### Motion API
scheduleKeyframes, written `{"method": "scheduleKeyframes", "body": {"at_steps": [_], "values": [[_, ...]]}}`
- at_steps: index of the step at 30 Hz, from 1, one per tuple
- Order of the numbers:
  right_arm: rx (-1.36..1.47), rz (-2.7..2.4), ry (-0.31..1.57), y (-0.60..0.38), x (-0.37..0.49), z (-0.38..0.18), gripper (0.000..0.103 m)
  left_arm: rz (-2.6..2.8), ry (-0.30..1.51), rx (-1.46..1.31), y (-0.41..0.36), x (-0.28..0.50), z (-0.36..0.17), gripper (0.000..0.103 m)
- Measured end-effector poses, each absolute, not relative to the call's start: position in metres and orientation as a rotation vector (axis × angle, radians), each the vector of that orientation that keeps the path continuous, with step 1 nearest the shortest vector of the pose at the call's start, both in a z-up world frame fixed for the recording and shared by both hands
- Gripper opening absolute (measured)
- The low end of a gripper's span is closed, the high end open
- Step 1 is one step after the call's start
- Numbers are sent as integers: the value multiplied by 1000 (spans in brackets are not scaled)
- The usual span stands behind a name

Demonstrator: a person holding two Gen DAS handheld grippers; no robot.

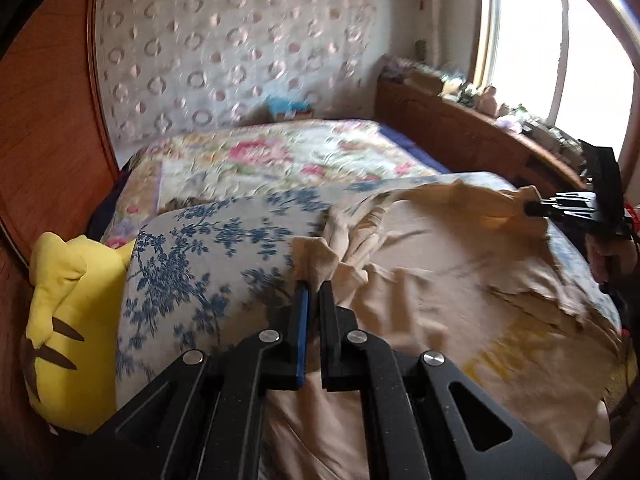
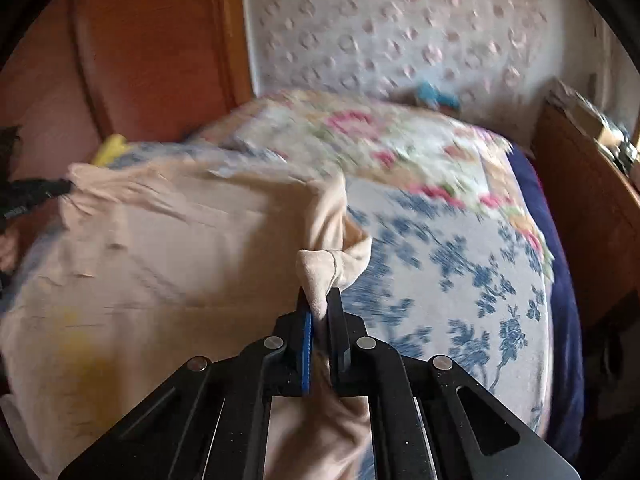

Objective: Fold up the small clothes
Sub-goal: 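Grasp the shirt hem with the left tool while the right tool grasps the hem too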

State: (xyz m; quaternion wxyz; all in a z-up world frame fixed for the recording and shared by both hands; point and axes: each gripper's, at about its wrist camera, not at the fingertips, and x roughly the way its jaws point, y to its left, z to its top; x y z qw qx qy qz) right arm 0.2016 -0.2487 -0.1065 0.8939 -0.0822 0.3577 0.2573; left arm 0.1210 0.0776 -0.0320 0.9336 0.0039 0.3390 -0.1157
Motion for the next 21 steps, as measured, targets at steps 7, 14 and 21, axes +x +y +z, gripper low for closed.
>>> {"method": "scheduleKeyframes", "body": {"at_steps": [7, 14, 21], "values": [[-147, 586, 594, -269, 115, -73, 6, -247, 607, -68, 83, 47, -28, 5], [-119, 552, 560, -312, 51, -71, 6, -227, 586, -126, 95, -3, -27, 5], [-119, 532, 605, -327, -3, -72, 6, -204, 601, -105, 97, -47, -21, 5]]}}
